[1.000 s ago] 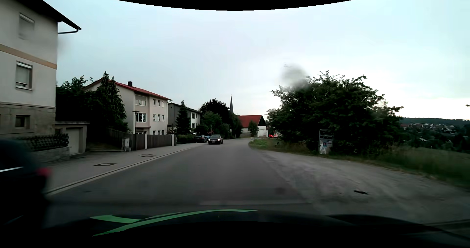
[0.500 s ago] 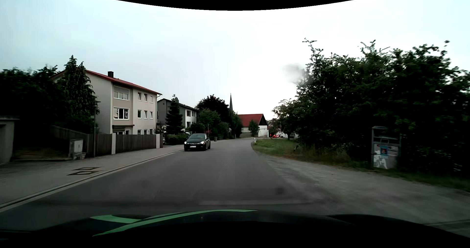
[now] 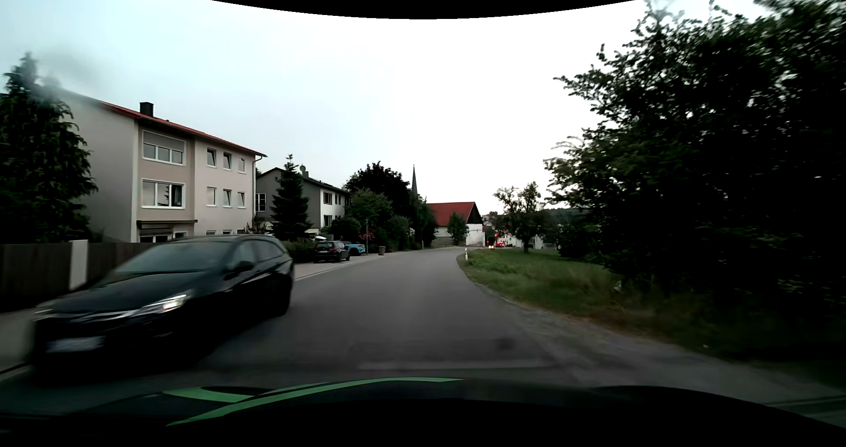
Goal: Follow the waypoints while adhering to traffic rules and regulations
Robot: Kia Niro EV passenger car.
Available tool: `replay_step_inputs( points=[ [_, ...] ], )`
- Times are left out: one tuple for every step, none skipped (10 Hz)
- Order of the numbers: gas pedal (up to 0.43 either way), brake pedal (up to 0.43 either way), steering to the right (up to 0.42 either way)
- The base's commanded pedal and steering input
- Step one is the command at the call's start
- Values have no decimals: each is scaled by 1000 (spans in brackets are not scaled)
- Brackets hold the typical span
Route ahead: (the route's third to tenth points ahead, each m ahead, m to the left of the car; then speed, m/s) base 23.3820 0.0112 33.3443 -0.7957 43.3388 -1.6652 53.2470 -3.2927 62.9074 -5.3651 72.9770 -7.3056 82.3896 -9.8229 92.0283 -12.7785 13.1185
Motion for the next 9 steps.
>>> replay_step_inputs(
  points=[
    [39,0,5],
    [39,0,6],
    [39,0,6],
    [39,0,6],
    [39,0,7],
    [39,0,8],
    [39,0,9],
    [39,0,10],
    [39,0,11]
  ],
)
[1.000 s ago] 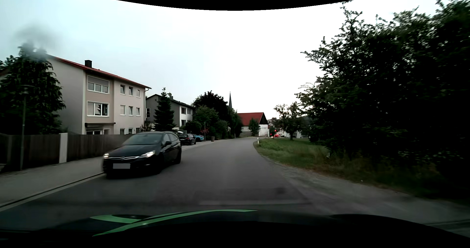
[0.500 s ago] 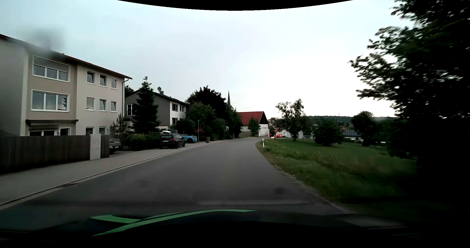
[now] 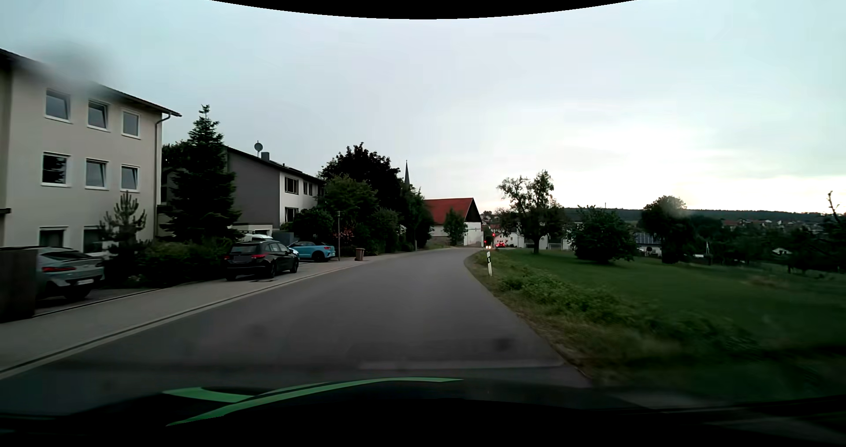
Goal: Follow the waypoints while adhering to traffic rules and regulations
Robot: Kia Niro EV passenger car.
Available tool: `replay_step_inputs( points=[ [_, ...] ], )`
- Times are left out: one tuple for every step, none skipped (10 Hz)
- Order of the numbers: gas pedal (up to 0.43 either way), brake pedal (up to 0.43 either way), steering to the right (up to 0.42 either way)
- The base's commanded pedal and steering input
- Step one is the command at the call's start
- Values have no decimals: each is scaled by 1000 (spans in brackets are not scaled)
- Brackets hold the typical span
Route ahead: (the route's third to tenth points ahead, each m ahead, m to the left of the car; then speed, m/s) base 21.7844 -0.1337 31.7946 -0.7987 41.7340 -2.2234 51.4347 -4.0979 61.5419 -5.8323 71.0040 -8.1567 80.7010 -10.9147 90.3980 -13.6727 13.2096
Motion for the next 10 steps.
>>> replay_step_inputs(
  points=[
    [39,0,11],
    [39,0,11],
    [39,0,11],
    [39,0,11],
    [39,0,11],
    [39,0,11],
    [39,0,11],
    [39,0,12],
    [28,0,13],
    [20,0,15]
  ],
)
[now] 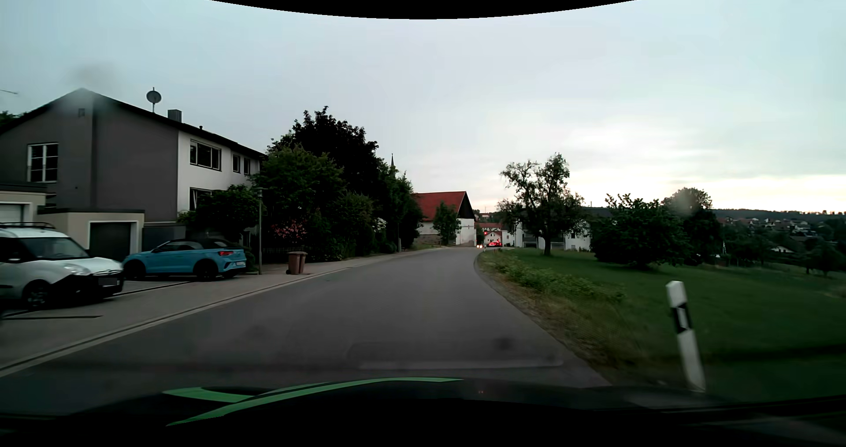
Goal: Follow the waypoints while adhering to traffic rules and regulations
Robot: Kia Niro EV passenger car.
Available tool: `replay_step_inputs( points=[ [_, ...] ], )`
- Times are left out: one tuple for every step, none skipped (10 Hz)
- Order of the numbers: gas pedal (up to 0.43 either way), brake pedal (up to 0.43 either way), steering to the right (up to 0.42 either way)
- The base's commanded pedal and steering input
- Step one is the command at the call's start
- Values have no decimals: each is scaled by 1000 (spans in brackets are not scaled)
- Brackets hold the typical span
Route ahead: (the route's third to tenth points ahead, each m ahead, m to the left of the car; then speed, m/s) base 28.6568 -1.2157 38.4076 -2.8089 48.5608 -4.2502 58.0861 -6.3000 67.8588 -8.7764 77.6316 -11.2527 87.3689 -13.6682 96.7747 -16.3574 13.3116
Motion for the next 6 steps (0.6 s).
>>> replay_step_inputs(
  points=[
    [0,0,17],
    [0,0,18],
    [0,0,19],
    [0,0,19],
    [0,0,21],
    [0,0,23]
  ],
)
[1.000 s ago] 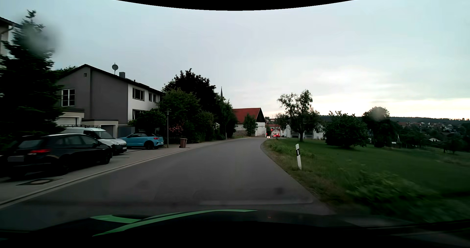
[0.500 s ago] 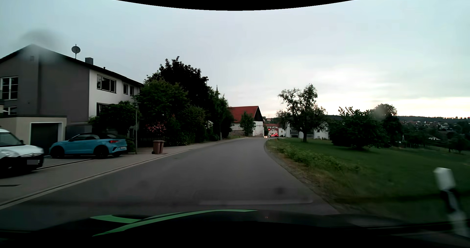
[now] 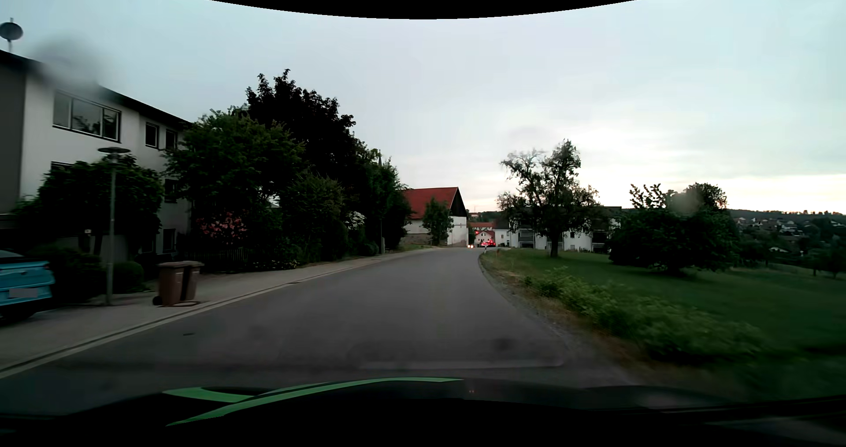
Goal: Follow the waypoints while adhering to traffic rules and regulations
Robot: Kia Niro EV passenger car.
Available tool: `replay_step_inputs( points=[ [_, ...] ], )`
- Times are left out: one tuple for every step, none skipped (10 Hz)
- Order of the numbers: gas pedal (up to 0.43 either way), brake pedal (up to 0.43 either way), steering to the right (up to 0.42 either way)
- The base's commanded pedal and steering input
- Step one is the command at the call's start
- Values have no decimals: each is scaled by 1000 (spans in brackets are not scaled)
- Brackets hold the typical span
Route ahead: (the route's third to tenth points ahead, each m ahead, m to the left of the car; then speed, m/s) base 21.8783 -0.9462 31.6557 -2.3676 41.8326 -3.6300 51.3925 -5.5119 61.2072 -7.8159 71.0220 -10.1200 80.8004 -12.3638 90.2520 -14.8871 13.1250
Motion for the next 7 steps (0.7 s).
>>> replay_step_inputs(
  points=[
    [0,0,24],
    [0,0,24],
    [0,0,24],
    [0,0,24],
    [0,0,24],
    [0,0,24],
    [0,0,24]
  ],
)
